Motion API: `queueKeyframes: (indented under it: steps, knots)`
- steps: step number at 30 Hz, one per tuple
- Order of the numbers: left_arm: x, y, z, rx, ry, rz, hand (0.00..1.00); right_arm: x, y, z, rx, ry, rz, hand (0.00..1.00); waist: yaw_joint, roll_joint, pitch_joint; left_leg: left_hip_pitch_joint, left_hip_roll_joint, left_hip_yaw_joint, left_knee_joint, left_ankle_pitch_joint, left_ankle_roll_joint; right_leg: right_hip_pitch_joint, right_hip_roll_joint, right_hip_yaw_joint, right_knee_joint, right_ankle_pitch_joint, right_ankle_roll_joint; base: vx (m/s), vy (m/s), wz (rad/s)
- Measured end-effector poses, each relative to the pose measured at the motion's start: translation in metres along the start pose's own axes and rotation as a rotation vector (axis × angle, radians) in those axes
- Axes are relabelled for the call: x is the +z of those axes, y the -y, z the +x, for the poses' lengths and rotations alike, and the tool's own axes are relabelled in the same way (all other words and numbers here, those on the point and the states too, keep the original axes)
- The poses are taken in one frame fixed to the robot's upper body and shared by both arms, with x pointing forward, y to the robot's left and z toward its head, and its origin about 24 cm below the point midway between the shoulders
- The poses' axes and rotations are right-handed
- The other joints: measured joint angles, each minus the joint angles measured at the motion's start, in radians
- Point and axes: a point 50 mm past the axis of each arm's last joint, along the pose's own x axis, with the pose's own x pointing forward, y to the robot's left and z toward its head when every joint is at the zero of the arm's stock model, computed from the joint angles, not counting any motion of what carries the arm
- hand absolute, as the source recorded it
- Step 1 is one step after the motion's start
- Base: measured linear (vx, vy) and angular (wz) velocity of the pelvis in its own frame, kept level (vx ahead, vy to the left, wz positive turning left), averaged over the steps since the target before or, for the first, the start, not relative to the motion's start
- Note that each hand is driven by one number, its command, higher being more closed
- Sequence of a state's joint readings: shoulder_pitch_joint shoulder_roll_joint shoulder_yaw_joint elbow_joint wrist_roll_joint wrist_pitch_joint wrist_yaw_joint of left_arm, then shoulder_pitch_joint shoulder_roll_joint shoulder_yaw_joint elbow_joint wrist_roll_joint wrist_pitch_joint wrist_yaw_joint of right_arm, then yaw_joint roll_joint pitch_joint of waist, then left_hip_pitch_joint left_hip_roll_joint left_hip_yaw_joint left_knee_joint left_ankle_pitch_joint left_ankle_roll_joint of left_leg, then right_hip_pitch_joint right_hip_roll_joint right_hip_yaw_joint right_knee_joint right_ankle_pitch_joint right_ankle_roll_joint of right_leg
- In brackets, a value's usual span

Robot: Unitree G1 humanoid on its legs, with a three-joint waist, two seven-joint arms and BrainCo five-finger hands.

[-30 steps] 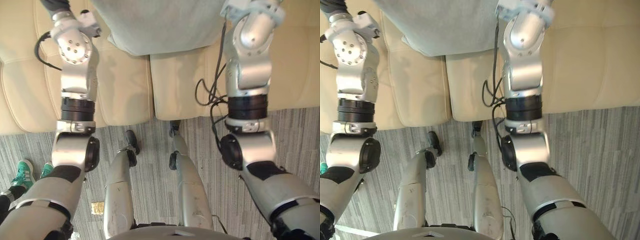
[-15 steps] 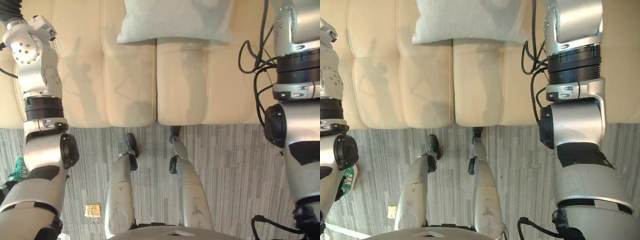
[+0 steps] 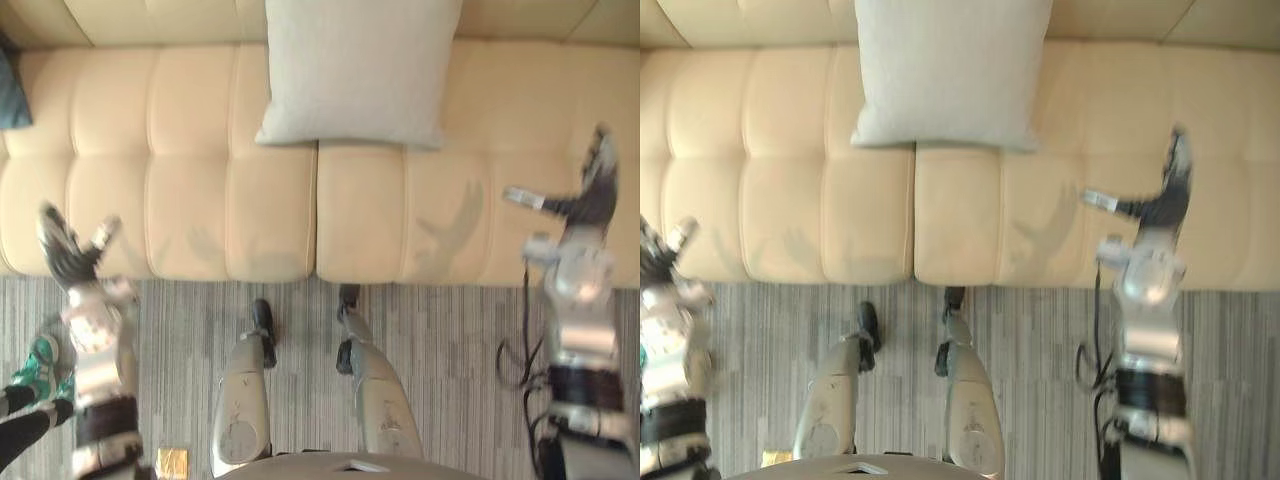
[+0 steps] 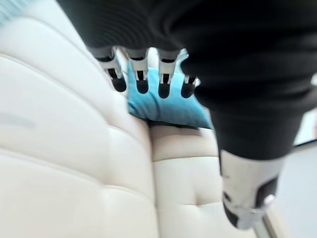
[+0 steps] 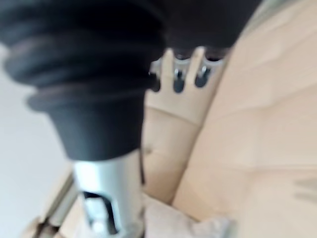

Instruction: Pick up cushions and gather them together orderly.

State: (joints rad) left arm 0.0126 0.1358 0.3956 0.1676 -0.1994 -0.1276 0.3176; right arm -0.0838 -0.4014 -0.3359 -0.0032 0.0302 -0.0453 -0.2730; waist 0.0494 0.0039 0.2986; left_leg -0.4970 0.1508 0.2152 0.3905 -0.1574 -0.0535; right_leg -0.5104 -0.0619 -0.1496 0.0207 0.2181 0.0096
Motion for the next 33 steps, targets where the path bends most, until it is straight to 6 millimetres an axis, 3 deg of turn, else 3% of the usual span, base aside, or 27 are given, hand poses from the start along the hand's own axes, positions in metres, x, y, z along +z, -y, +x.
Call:
queueKeyframes:
  steps: [3, 9, 13, 18, 21, 22, 24, 25, 26, 27, 28, 29, 30, 31, 32, 33]
  knots:
    - [-0.067, -0.009, -0.044, 0.03, -0.301, 0.016, 0.0, -0.052, -0.011, -0.054, 0.007, -0.246, 0.026, 0.0, -0.001, -0.001, -0.063, 0.087, 0.0, 0.004, -0.029, -0.004, -0.006, 0.067, 0.004, -0.002, 0.0, -0.022, 0.002, 0.06, -0.026, -0.03]
    - [-0.147, -0.025, -0.116, -0.034, -0.727, 0.196, 0.0, -0.126, -0.052, -0.148, 0.176, -0.69, 0.011, 0.0, -0.004, -0.001, -0.14, 0.248, 0.003, 0.023, -0.067, -0.022, -0.01, 0.205, 0.013, 0.009, -0.004, -0.06, 0.006, 0.03, 0.009, -0.08]
    - [-0.172, -0.033, -0.146, -0.08, -0.888, 0.303, 0.0, -0.153, -0.069, -0.199, 0.313, -0.897, -0.051, 0.0, -0.008, -0.006, -0.203, 0.328, 0.004, 0.058, -0.094, -0.037, -0.016, 0.262, 0.016, 0.031, -0.026, -0.062, 0.008, 0.01, 0.022, -0.22]
    - [-0.181, -0.043, -0.15, -0.093, -0.954, 0.413, 0.0, -0.185, -0.046, -0.247, 0.301, -1.159, -0.162, 0.0, -0.021, -0.021, -0.257, 0.434, -0.012, 0.104, -0.154, -0.038, -0.021, 0.342, 0.024, 0.093, -0.086, -0.048, 0.02, 0.02, 0.027, -0.36]
    - [-0.182, -0.043, -0.149, -0.086, -0.962, 0.421, 0.0, -0.188, -0.041, -0.247, 0.298, -1.186, -0.183, 0.0, -0.022, -0.021, -0.249, 0.472, -0.015, 0.145, -0.155, -0.042, -0.027, 0.346, 0.028, 0.136, -0.066, -0.035, 0.028, 0.02, 0.032, -0.4]
    - [-0.182, -0.042, -0.147, -0.087, -0.959, 0.422, 0.0, -0.188, -0.043, -0.246, 0.304, -1.183, -0.183, 0.0, -0.021, -0.034, -0.241, 0.464, -0.008, 0.159, -0.133, -0.046, -0.018, 0.327, 0.031, 0.136, -0.034, -0.033, 0.044, -0.04, 0.025, -0.36]
    - [-0.181, -0.042, -0.145, -0.084, -0.952, 0.419, 0.0, -0.187, -0.049, -0.243, 0.311, -1.175, -0.171, 0.0, -0.02, -0.022, -0.24, 0.458, 0.019, 0.181, -0.126, -0.037, -0.004, 0.295, 0.038, 0.136, 0.004, -0.015, 0.069, -0.07, 0.002, -0.31]
    - [-0.181, -0.041, -0.144, -0.08, -0.951, 0.417, 0.0, -0.185, -0.058, -0.232, 0.315, -1.148, -0.148, 0.0, -0.02, -0.011, -0.225, 0.445, 0.041, 0.192, -0.118, -0.03, -0.004, 0.193, 0.027, 0.078, 0.313, -0.178, 0.021, -0.04, -0.017, -0.08]
    - [-0.181, -0.043, -0.144, -0.076, -0.952, 0.42, 0.0, -0.185, -0.059, -0.232, 0.317, -1.147, -0.149, 0.0, -0.022, -0.022, -0.223, 0.455, 0.041, 0.174, -0.107, -0.028, -0.007, 0.157, -0.021, 0.032, 0.544, -0.28, 0.014, 0.01, -0.023, 0.19]
    - [-0.18, -0.045, -0.142, -0.059, -0.949, 0.406, 0.0, -0.186, -0.058, -0.237, 0.32, -1.163, -0.154, 0.0, -0.024, -0.037, -0.219, 0.459, 0.038, 0.16, -0.087, -0.028, -0.007, 0.168, -0.057, 0.02, 0.631, -0.308, 0.031, 0.02, -0.12, 0.49]
    - [-0.178, -0.049, -0.136, -0.025, -0.939, 0.398, 0.0, -0.187, -0.063, -0.243, 0.334, -1.189, -0.151, 0.0, -0.021, -0.065, -0.228, 0.437, 0.028, 0.136, -0.039, -0.03, -0.008, 0.168, -0.06, 0.002, 0.652, -0.309, 0.047, -0.02, -0.133, 0.35]
    - [-0.179, -0.046, -0.138, -0.018, -0.95, 0.38, 0.0, -0.186, -0.067, -0.24, 0.357, -1.177, -0.157, 0.0, -0.01, -0.067, -0.229, 0.421, 0.038, 0.132, -0.058, -0.025, 0.002, 0.194, -0.047, 0.001, 0.584, -0.3, 0.061, -0.15, -0.187, 0.1]
    - [-0.181, -0.042, -0.145, -0.015, -0.969, 0.361, 0.0, -0.186, -0.069, -0.231, 0.36, -1.155, -0.165, 0.0, 0.005, -0.017, -0.24, 0.422, 0.057, 0.125, -0.131, 0.005, -0.004, 0.238, -0.015, 0.019, 0.526, -0.346, 0.055, -0.14, -0.132, -0.05]
    - [-0.181, -0.037, -0.146, -0.02, -0.968, 0.349, 0.0, -0.186, -0.073, -0.229, 0.369, -1.152, -0.163, 0.0, 0.003, -0.031, -0.235, 0.414, 0.043, 0.132, -0.138, 0.03, -0.014, 0.236, -0.037, 0.021, 0.599, -0.396, 0.053, -0.14, -0.224, 0.04]
    - [-0.179, -0.033, -0.138, -0.027, -0.941, 0.345, 0.0, -0.183, -0.082, -0.227, 0.39, -1.145, -0.153, 0.0, 0.008, -0.059, -0.222, 0.395, 0.016, 0.13, -0.123, 0.043, -0.015, 0.301, -0.067, 0.021, 0.525, -0.46, 0.053, -0.09, -0.202, -0.05]
    - [-0.177, -0.031, -0.132, -0.027, -0.926, 0.353, 0.0, -0.181, -0.09, -0.221, 0.413, -1.126, -0.153, 0.0, 0.02, -0.057, -0.215, 0.364, 0.027, 0.137, -0.096, 0.044, -0.018, 0.339, -0.042, 0.015, 0.396, -0.477, 0.045, -0.16, -0.23, -0.21]
